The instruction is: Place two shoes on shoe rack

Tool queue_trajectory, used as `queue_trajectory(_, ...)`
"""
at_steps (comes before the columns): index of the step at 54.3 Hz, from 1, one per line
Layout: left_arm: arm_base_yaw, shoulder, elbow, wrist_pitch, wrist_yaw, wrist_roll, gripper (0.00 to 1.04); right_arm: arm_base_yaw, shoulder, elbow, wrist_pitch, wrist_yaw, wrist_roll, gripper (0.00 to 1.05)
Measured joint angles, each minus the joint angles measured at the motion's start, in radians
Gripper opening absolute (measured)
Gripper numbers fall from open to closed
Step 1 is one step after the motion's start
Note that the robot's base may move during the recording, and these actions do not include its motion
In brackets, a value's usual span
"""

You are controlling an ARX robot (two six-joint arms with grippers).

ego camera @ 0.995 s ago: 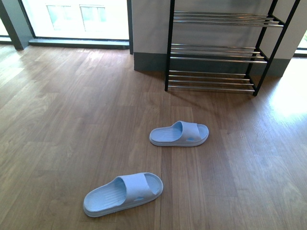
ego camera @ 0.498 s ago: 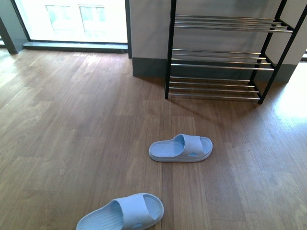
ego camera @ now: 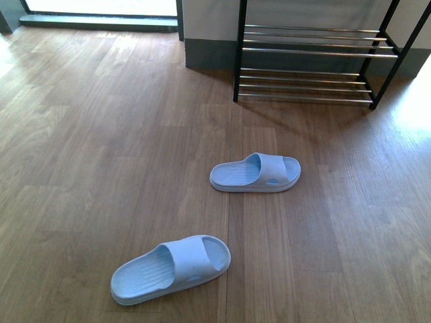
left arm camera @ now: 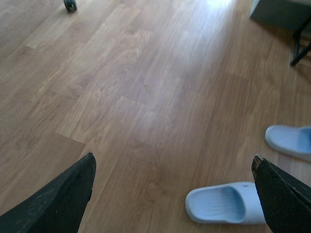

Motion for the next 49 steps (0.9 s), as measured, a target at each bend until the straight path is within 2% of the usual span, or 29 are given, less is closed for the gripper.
queue_trajectory(7,-0.034,0.312,0.126,0.024,0.031,0.138,0.95,0.000,0.000,0.000,0.000,0.000,0.000,0.96)
queue_trajectory(13,-0.103,0.579,0.229,0.052,0.050,0.341,0.95,0.000,0.000,0.000,0.000,0.000,0.000,0.95)
queue_trajectory(19,-0.128,0.780,0.314,0.086,0.055,0.481,0.95,0.000,0.000,0.000,0.000,0.000,0.000,0.96)
queue_trajectory(37,-0.093,1.199,0.515,0.176,0.116,0.705,0.95,0.000,0.000,0.000,0.000,0.000,0.000,0.96)
queue_trajectory(49,-0.158,1.432,0.622,0.171,0.223,0.816,0.95,0.000,0.000,0.000,0.000,0.000,0.000,0.96)
